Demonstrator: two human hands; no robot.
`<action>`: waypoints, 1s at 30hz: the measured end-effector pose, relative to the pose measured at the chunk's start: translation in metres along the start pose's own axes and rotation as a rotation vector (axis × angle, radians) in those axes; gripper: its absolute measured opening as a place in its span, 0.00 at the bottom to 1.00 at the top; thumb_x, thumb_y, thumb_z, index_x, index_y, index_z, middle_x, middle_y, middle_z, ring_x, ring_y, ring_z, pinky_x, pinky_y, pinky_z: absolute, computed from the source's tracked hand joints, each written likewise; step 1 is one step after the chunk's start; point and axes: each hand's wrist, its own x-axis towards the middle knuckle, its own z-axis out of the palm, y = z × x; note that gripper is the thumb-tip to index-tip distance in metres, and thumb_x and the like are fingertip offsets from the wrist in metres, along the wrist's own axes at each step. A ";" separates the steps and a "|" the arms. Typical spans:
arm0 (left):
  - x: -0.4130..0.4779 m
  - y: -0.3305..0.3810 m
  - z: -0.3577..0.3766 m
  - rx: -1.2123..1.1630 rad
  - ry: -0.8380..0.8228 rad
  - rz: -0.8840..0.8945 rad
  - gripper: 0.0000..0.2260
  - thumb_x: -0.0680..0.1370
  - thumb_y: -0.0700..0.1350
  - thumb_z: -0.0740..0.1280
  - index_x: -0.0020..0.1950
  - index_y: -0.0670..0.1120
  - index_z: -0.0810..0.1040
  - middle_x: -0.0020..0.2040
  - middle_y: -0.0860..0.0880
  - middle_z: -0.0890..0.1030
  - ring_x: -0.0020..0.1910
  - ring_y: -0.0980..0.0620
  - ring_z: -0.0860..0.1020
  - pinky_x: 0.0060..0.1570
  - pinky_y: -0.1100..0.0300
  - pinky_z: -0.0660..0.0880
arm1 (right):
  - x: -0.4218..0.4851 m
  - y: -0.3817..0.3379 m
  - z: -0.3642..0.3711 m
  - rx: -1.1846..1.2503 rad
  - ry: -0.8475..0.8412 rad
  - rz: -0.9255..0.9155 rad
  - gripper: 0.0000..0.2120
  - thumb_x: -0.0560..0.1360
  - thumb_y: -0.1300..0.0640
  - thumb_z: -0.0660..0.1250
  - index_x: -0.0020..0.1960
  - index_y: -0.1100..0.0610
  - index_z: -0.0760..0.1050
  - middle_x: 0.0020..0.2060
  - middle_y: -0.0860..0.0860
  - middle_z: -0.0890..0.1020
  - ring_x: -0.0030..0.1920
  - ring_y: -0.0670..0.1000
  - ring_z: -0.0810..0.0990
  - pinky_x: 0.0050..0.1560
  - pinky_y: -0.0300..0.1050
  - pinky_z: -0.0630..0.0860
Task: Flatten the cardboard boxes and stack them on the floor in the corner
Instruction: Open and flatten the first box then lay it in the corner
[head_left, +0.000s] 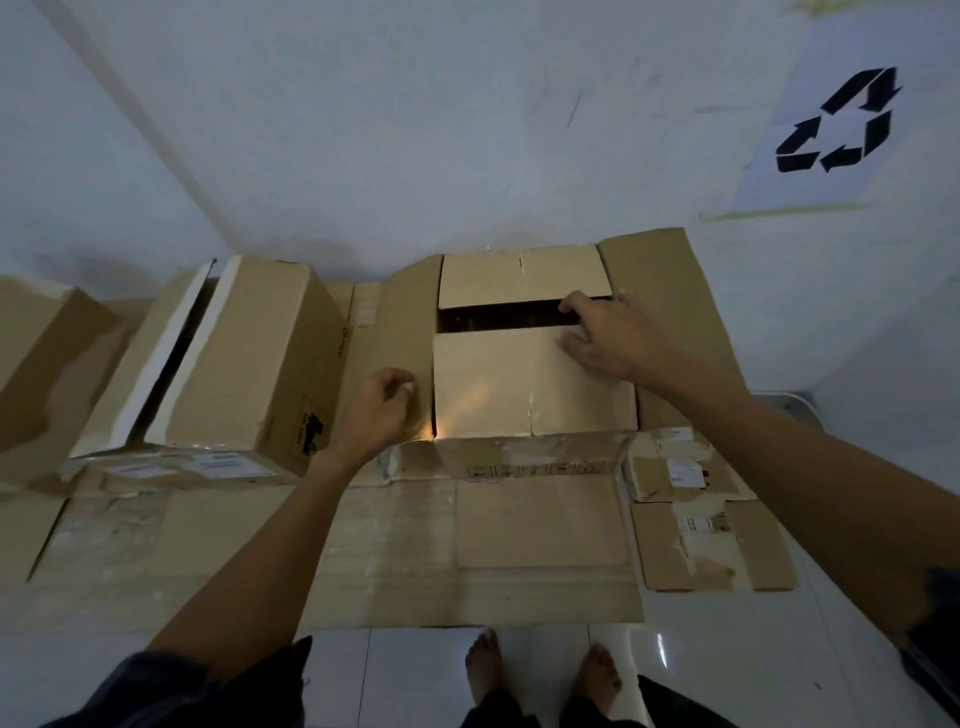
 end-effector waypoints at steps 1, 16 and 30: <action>-0.001 0.001 0.000 -0.023 0.013 0.006 0.11 0.81 0.42 0.59 0.58 0.43 0.78 0.55 0.44 0.79 0.52 0.51 0.74 0.45 0.60 0.68 | -0.005 -0.005 -0.008 -0.011 0.052 -0.020 0.18 0.79 0.47 0.57 0.64 0.56 0.67 0.47 0.55 0.83 0.47 0.57 0.80 0.61 0.53 0.68; -0.065 -0.008 0.016 -0.101 0.297 0.171 0.04 0.78 0.48 0.65 0.46 0.51 0.79 0.44 0.50 0.80 0.45 0.55 0.77 0.48 0.55 0.77 | -0.160 -0.057 0.039 -0.147 -0.406 -0.155 0.18 0.79 0.47 0.54 0.49 0.60 0.76 0.45 0.59 0.81 0.46 0.59 0.79 0.38 0.45 0.69; -0.119 -0.007 0.053 0.037 0.238 -0.109 0.21 0.73 0.64 0.64 0.35 0.48 0.68 0.37 0.46 0.78 0.40 0.45 0.78 0.38 0.54 0.74 | -0.088 -0.041 -0.013 0.153 -0.158 -0.062 0.11 0.77 0.50 0.63 0.53 0.56 0.77 0.46 0.49 0.78 0.47 0.49 0.76 0.47 0.44 0.73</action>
